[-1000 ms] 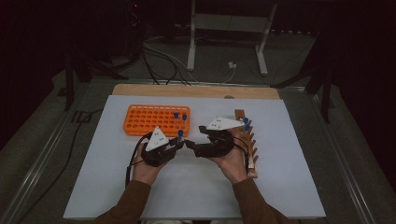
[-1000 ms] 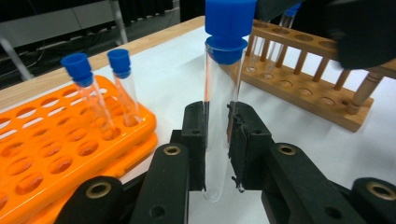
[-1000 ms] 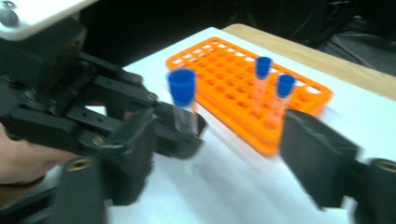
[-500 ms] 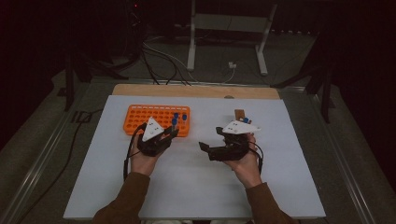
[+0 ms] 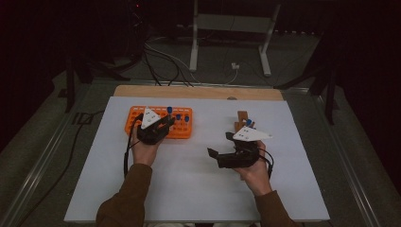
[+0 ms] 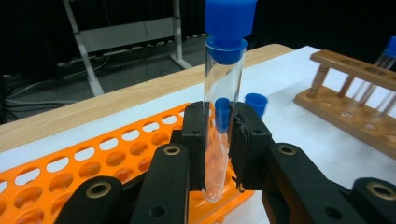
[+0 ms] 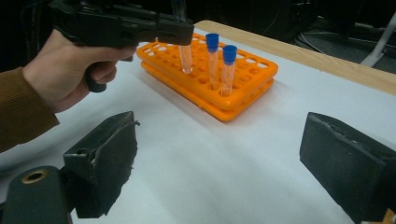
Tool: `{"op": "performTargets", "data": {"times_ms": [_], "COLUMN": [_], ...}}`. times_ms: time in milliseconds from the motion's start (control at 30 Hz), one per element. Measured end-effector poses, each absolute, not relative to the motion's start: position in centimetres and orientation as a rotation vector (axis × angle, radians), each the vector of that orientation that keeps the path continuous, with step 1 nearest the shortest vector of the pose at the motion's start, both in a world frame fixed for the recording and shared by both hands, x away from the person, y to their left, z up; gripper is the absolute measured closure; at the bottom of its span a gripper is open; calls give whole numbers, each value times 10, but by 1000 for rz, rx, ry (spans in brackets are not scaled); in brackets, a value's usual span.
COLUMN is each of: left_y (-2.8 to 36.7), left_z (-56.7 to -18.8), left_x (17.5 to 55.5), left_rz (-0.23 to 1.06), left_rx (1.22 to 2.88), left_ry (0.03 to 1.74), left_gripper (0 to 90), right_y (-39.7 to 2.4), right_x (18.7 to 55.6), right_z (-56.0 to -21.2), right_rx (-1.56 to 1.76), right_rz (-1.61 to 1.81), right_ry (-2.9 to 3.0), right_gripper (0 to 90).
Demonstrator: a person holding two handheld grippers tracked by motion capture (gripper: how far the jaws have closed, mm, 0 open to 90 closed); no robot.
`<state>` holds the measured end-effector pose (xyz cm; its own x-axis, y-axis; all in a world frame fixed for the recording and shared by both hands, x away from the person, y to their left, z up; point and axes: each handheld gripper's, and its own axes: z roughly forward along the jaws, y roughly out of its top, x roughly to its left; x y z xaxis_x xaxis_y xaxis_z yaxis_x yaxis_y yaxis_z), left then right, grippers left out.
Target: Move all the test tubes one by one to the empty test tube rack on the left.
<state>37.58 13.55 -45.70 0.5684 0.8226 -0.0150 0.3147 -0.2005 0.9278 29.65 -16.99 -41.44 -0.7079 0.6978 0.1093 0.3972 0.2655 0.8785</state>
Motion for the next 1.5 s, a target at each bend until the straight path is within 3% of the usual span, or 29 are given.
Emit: {"op": "performTargets", "data": {"times_ms": [1500], "left_y": [124], "left_z": [-503], "left_x": [396], "left_rz": [591], "left_rx": [1879], "left_ry": [1068], "left_gripper": [775], "right_y": [-180], "right_x": [289], "right_z": [-419], "right_rx": [994], "right_rz": [1460], "right_ry": [2233], "right_gripper": [95]}}
